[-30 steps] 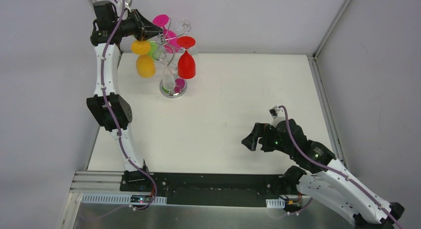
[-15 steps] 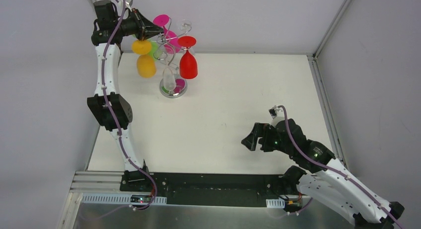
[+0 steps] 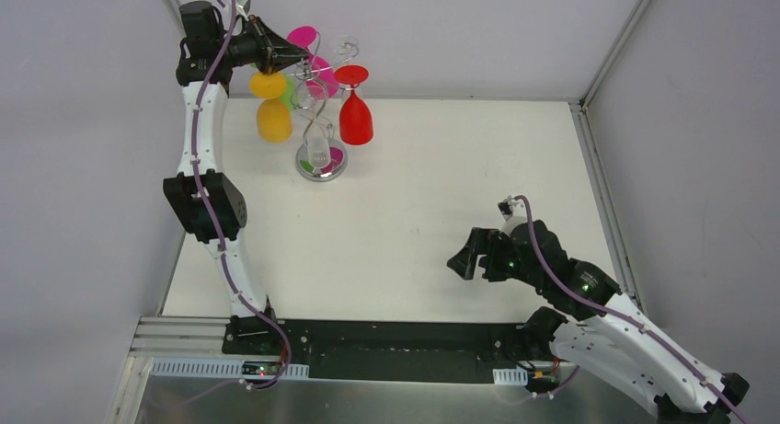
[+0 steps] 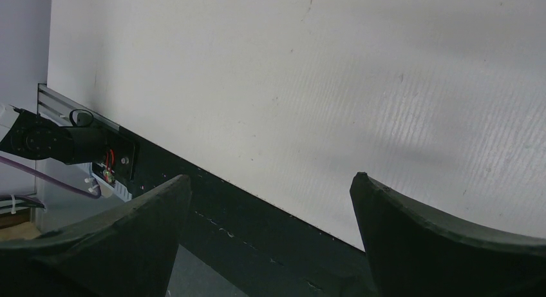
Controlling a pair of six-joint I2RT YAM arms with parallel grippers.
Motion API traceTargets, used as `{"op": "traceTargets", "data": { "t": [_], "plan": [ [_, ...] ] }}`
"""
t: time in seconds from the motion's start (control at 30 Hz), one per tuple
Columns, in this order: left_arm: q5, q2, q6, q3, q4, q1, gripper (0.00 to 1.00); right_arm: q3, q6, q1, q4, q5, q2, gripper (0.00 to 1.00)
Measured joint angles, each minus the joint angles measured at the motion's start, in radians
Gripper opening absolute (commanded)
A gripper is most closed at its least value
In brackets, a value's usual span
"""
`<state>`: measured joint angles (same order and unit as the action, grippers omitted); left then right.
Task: Take the wine glass off the wine glass rack
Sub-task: Pick up the wine rack from the center of the board.
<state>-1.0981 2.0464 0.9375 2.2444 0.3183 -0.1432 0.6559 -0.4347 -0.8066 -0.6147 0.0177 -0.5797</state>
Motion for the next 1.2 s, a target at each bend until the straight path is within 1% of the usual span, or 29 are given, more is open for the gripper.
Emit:
{"op": "traceTargets", "data": {
  "t": [0.43, 0.87, 1.2],
  "plan": [
    [0.0, -0.031, 0.08, -0.066, -0.072, 0.01, 0.0, 0.0, -0.013, -0.003, -0.004, 0.003, 0.015, 0.99],
    [0.0, -0.066, 0.127, -0.103, -0.097, 0.014, 0.0, 0.0, -0.03, -0.006, -0.011, 0.003, 0.03, 0.99],
    [0.001, -0.126, 0.148, -0.117, -0.103, 0.056, 0.0, 0.0, -0.037, -0.01, -0.011, 0.003, 0.035, 0.99]
  ]
}}
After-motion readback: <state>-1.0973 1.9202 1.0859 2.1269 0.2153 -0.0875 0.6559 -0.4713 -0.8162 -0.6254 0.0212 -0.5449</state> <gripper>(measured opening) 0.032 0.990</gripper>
